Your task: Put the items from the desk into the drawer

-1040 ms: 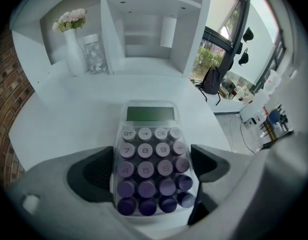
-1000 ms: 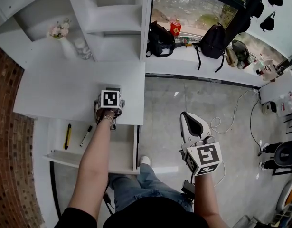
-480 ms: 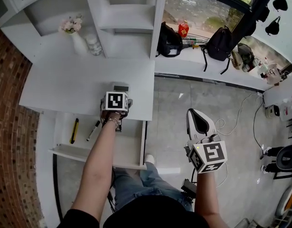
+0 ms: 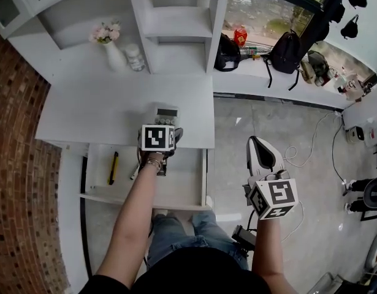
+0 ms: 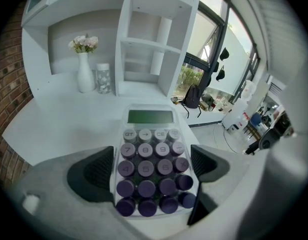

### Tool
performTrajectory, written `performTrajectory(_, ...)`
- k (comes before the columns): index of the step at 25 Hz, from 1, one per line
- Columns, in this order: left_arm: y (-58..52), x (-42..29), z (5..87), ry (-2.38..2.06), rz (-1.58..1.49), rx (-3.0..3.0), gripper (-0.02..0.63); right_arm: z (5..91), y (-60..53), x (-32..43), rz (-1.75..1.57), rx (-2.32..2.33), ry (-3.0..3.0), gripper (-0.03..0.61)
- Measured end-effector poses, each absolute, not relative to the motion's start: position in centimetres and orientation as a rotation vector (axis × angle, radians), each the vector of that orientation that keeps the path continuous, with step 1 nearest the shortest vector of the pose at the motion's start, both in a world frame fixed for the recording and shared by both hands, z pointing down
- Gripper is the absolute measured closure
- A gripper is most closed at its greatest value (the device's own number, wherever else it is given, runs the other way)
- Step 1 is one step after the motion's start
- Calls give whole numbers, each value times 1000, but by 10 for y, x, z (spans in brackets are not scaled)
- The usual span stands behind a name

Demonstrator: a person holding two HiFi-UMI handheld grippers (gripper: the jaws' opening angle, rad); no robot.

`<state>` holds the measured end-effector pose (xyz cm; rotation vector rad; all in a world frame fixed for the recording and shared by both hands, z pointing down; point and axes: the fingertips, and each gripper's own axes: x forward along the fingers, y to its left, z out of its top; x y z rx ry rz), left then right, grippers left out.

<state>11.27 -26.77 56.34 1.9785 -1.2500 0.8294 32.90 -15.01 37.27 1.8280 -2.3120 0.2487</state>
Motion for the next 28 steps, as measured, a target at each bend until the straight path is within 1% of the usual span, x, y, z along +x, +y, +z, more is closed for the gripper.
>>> performTrajectory(10,-253,59,479,-1253,647,2165,121,348,-142,266,203,1876,-2303,572)
performTrajectory(15,-244,23,453,-1248,572,2224,121,343,-134,230,165,1883,-2293,572)
performTrajectory(21,-229,1,461,-1156,564,2268,121,344,-119,196,161,1927,-2244,572)
performTrajectory(28,-197,11,510,-984,673,2299,121,370,-80,180,238,2026,-2137,572)
